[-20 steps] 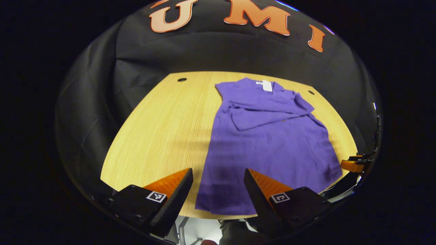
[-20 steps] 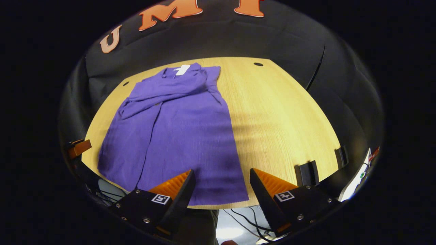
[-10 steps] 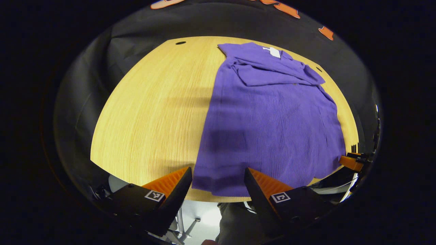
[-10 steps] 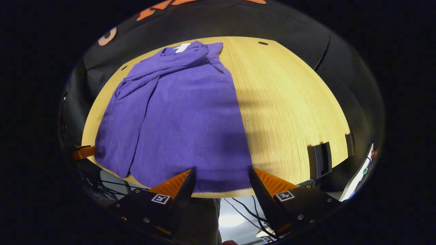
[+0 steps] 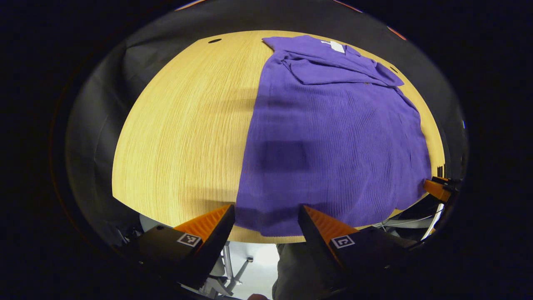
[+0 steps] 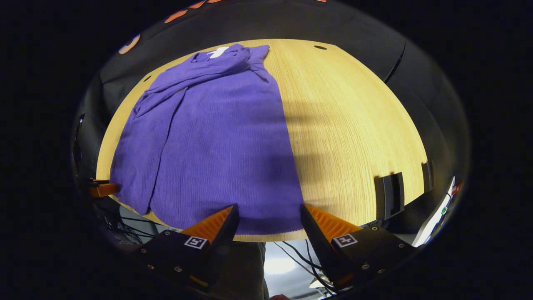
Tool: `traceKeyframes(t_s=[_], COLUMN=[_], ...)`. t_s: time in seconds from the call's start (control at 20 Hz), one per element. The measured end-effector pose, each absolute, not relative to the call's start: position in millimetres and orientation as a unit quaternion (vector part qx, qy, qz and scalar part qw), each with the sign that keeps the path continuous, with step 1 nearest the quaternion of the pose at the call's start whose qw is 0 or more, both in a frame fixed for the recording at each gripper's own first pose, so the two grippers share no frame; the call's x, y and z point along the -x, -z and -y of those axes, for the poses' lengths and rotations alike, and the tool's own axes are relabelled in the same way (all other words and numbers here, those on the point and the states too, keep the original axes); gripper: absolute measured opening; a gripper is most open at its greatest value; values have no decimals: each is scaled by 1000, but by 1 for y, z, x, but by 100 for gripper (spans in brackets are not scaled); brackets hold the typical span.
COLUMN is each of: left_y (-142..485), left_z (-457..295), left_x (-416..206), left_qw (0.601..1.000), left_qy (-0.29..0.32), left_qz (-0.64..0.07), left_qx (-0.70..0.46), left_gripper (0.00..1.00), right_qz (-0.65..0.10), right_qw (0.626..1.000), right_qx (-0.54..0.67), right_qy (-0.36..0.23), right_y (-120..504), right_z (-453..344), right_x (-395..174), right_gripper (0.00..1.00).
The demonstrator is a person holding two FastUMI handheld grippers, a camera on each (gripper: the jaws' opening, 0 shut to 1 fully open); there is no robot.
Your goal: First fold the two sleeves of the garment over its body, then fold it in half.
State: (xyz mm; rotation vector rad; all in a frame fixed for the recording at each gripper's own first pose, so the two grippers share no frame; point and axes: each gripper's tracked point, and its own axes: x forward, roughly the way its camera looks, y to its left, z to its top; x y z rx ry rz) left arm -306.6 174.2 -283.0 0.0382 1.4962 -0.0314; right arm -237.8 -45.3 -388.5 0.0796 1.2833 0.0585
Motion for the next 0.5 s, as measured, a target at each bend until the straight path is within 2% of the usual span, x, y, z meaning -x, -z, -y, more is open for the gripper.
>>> traceKeyframes(t_s=[0.4,0.45,0.5], left_y=[288,287,287], left_z=[-172,-170,-168], left_x=[304,304,304], left_qw=[699,692,684], left_qy=[42,38,34], left_qz=[-713,-720,-728], left_qx=[-29,-25,-22], left_gripper=[96,94,85], right_qz=[-642,-647,-653], right_qw=[766,761,756], right_qx=[-38,-35,-31], right_qy=[-16,-17,-23], right_y=[394,392,393], right_z=[46,42,39], right_x=[242,243,243], right_gripper=[96,94,90])
